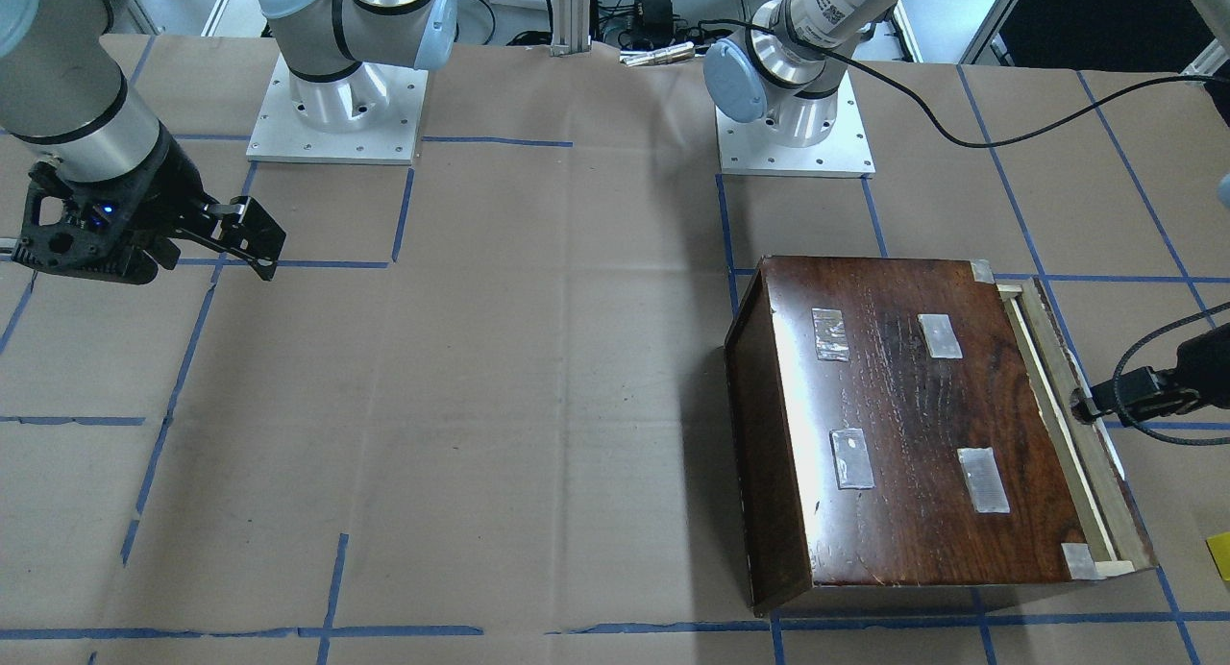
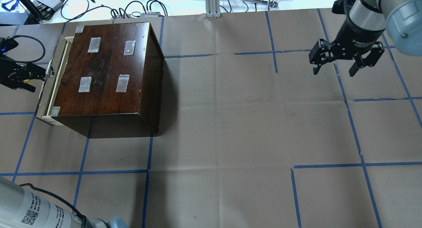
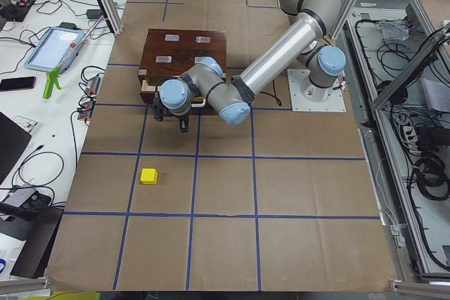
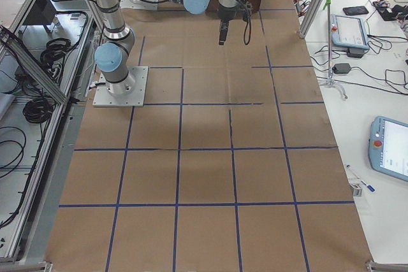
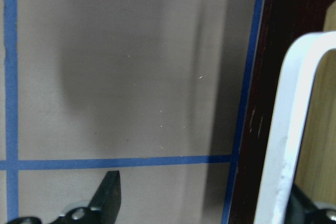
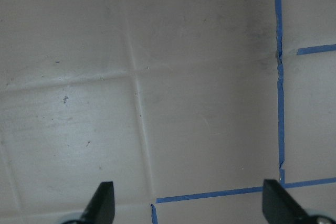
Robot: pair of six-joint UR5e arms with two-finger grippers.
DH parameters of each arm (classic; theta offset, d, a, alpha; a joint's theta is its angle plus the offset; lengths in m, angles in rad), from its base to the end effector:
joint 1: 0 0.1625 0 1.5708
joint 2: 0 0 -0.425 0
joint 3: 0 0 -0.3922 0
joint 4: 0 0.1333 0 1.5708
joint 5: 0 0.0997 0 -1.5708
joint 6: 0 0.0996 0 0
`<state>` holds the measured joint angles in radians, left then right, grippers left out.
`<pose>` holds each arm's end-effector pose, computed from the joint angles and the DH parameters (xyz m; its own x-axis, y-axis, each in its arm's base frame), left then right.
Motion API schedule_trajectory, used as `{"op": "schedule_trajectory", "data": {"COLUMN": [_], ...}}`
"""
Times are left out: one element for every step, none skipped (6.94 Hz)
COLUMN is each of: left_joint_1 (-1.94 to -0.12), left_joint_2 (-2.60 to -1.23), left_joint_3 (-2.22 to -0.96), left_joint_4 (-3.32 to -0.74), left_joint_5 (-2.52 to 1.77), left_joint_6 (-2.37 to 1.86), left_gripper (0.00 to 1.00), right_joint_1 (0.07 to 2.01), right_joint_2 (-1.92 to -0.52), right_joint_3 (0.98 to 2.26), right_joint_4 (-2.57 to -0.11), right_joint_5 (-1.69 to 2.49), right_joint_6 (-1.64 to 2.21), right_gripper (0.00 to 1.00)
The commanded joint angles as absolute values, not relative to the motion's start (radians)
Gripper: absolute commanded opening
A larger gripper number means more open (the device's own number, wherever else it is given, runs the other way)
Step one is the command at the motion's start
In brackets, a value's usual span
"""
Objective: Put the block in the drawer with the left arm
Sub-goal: 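Pull the drawer open with the left gripper, away from the cabinet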
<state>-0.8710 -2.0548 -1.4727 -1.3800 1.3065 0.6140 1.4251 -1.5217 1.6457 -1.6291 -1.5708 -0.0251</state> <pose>0.2905 -0.5924 0.2774 -0.9409 -0.1074 0.3212 -0.1098 0.9939 0.0108 0.0589 -0.5170 0.4325 -0.9927 0.1204 -0.0016 0.1200 0.9906 0.0656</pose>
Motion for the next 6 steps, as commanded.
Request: {"op": "schedule_trajectory", "data": {"left_joint_1": [-0.841,-0.838,-0.836,-0.827,-0.815,-0.801], "left_joint_2": [-2.057,-2.057,-2.056,-2.059,-2.062,-2.063], "left_joint_3": [-1.463,-1.463,-1.463,-1.463,-1.463,-1.46], "left_joint_4": [-1.376,-1.37,-1.368,-1.361,-1.341,-1.332], "left_joint_5": [1.307,1.307,1.313,1.331,1.331,1.333], "left_joint_6": [0.638,0.643,0.643,0.647,0.653,0.66], "left_gripper": [0.99,0.99,0.99,0.99,0.99,0.99], "right_joint_1": [1.425,1.425,1.425,1.425,1.425,1.425], "right_joint_2": [-1.52,-1.522,-1.522,-1.522,-1.52,-1.522], "right_joint_3": [1.646,1.646,1.646,1.646,1.646,1.646], "right_joint_4": [-1.629,-1.629,-1.629,-1.629,-1.629,-1.629], "right_joint_5": [-1.571,-1.571,-1.571,-1.571,-1.571,-1.571], "right_joint_6": [-0.025,-0.026,-0.025,-0.026,-0.026,-0.025], "right_gripper": [1.0,1.0,1.0,1.0,1.0,1.0]}}
